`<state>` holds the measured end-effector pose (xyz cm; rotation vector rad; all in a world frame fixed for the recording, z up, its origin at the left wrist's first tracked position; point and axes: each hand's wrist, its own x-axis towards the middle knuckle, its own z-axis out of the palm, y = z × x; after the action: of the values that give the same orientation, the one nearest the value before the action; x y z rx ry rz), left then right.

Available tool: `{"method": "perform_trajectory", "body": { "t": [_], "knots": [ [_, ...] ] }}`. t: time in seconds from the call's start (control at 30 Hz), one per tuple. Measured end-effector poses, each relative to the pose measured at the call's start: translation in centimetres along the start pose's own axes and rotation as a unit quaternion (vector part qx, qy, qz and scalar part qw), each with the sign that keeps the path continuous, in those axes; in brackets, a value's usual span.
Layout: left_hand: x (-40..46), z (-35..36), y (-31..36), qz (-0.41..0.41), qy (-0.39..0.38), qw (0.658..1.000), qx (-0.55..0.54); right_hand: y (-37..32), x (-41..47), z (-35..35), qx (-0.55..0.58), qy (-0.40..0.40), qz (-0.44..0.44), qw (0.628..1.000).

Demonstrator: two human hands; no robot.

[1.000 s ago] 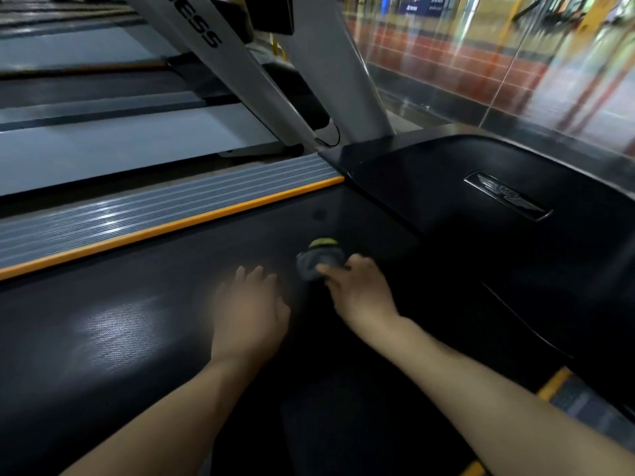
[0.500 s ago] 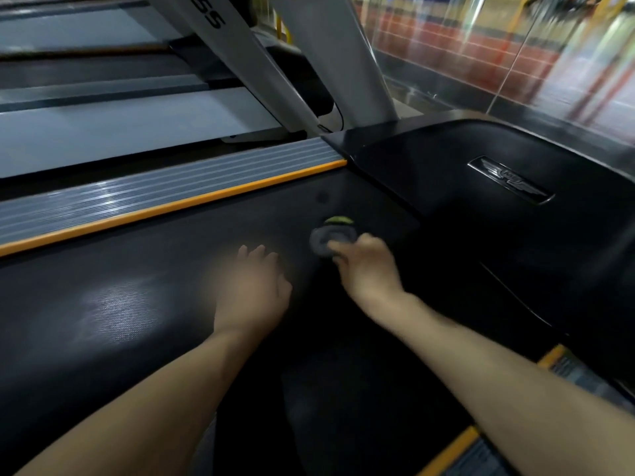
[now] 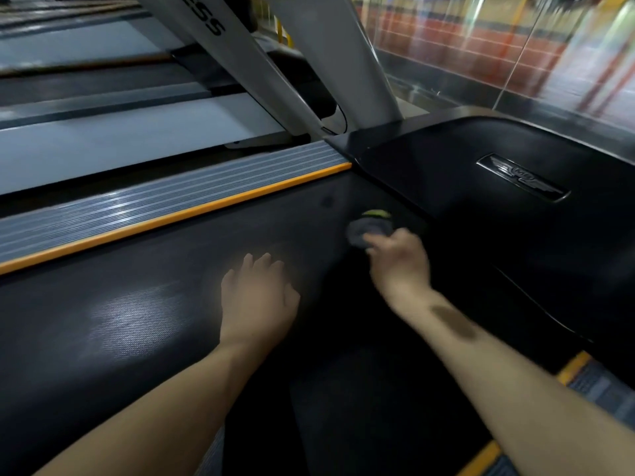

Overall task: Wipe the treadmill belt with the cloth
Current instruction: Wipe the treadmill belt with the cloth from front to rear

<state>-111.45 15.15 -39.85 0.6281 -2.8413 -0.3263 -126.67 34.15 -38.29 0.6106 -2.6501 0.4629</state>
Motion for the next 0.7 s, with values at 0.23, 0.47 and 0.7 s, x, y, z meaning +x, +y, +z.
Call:
{"method": "perform_trajectory", "body": {
  "t": [0.23,0.47,0.7],
  "knots": [
    [0.1,0.3,-0.1,-0.001,0.007,1.0,0.004,1.8,-0.2,-0.6,0.026,-0.014,-0.047,0.998],
    [0.1,0.4,0.0,-0.002,0.009,1.0,0.013,4.6,0.8,-0.5,-0.055,0.001,0.022,0.998],
    [0.1,0.3,-0.2,0.002,0.008,1.0,0.02,0.0,-2.5,-0.7,0.028,-0.009,-0.191,0.981]
  ]
}}
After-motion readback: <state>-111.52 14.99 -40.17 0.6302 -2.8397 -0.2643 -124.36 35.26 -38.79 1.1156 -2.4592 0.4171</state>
